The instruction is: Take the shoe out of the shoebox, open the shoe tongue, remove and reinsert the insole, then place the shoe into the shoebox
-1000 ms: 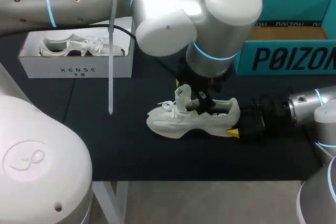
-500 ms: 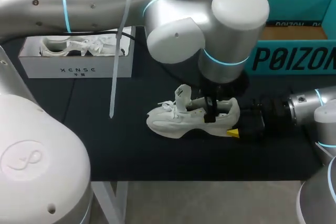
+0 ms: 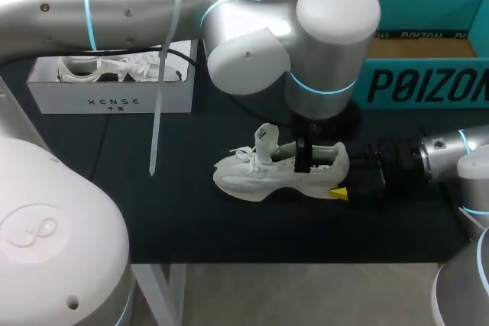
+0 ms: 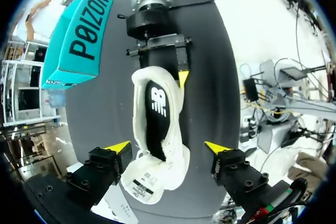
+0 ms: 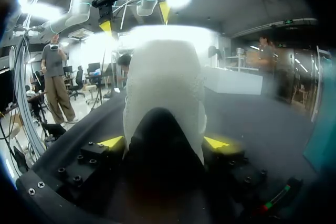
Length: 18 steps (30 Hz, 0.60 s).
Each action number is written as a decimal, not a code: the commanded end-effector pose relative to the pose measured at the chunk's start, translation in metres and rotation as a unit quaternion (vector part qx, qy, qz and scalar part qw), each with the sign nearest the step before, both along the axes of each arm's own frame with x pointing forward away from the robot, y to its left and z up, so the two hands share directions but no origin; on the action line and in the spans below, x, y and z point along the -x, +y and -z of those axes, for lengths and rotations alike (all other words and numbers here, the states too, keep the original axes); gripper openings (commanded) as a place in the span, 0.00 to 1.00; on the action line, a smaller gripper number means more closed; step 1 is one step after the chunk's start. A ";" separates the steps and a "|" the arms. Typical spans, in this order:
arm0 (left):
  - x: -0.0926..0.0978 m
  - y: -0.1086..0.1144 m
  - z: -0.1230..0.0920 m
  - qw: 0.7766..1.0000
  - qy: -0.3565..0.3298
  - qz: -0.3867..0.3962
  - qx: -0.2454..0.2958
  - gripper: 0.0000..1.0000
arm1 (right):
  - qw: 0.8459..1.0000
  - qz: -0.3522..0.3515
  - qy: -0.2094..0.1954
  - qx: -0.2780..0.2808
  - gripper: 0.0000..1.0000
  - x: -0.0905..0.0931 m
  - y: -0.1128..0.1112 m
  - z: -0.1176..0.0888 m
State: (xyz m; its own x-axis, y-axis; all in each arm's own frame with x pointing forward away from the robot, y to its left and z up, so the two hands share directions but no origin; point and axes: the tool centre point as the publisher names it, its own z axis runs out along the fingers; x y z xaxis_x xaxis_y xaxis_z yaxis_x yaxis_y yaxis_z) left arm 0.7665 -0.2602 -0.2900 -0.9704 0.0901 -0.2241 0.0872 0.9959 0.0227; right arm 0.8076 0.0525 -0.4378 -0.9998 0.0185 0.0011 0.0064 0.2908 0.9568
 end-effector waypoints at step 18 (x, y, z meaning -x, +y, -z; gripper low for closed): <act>-0.038 -0.025 0.043 0.999 -0.003 0.046 -0.020 0.00 | 1.000 0.000 0.000 0.001 0.00 0.000 0.002 0.006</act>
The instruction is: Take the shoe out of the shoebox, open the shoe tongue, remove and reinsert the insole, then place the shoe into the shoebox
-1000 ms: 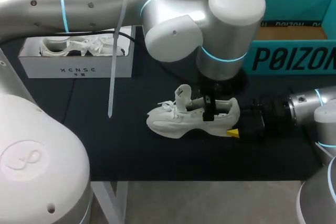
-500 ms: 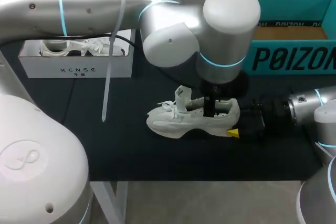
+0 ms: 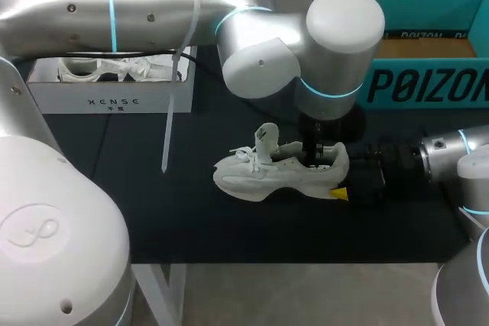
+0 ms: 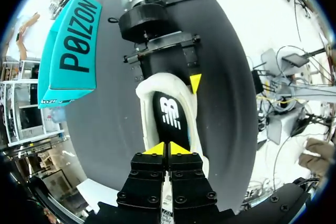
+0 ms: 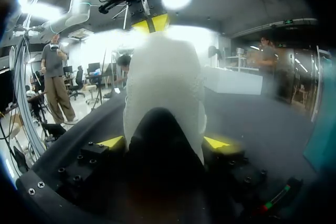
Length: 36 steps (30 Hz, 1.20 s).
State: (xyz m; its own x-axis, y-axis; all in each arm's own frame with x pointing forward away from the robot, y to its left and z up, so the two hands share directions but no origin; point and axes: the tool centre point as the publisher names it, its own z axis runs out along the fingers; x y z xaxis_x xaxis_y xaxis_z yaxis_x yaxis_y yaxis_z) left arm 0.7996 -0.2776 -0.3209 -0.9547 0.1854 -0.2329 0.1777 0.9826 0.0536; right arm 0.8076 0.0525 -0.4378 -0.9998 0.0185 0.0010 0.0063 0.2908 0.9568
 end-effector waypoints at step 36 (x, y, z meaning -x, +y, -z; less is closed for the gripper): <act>0.026 0.018 0.065 0.996 0.085 -0.004 -0.029 0.36 | 1.000 0.000 0.001 0.001 0.00 0.000 0.002 0.006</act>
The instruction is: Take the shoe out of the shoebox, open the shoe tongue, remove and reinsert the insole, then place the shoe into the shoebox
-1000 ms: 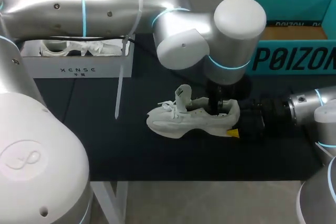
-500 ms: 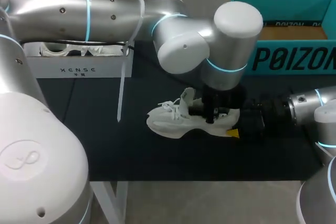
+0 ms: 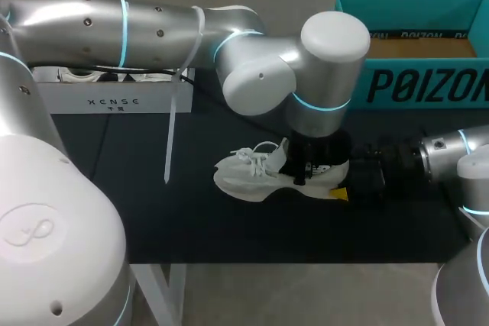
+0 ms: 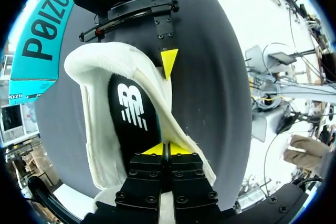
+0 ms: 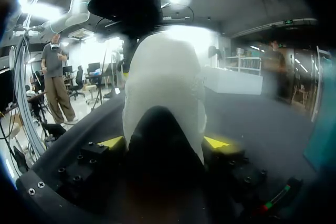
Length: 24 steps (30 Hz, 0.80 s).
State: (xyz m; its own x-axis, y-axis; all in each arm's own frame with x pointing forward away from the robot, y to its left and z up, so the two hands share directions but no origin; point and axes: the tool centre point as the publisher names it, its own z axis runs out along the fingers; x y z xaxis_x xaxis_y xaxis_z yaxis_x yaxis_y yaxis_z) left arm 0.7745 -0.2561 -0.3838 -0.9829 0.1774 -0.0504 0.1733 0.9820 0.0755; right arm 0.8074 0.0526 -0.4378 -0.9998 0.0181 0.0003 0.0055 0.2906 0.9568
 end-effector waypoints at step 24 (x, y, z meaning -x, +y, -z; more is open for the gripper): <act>-0.024 -0.007 0.069 0.999 0.023 0.033 -0.006 0.38 | 1.000 0.001 0.001 0.001 0.00 0.000 0.002 0.006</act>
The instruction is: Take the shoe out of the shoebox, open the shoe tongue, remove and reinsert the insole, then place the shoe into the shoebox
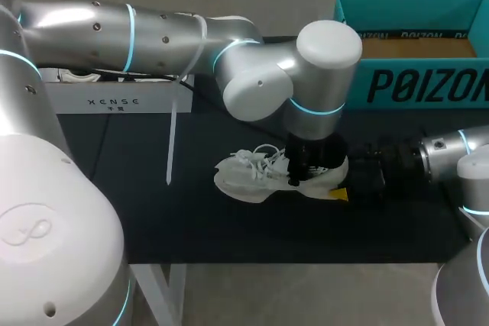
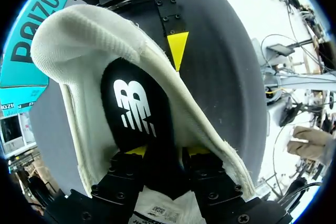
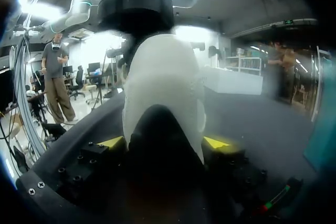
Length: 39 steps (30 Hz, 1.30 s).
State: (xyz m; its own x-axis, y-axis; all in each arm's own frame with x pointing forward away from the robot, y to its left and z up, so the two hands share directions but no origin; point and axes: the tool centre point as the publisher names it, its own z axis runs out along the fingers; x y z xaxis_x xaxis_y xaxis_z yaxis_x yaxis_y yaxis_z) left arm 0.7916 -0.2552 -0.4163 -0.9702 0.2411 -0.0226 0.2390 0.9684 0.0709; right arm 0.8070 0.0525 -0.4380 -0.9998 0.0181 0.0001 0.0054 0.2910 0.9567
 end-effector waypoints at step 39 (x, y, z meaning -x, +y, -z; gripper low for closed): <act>-0.004 -0.014 -0.044 0.994 -0.101 -0.036 0.025 0.00 | 1.000 0.001 0.001 0.001 0.00 -0.001 0.002 0.005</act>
State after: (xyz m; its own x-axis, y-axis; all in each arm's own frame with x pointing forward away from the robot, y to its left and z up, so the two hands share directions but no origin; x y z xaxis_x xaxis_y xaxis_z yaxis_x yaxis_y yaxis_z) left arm 0.7987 -0.2716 -0.3798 -0.9613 0.1675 -0.2186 0.1578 0.9856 0.0614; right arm 0.8085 0.0496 -0.4377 -0.9998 0.0191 0.0010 0.0065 0.2905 0.9568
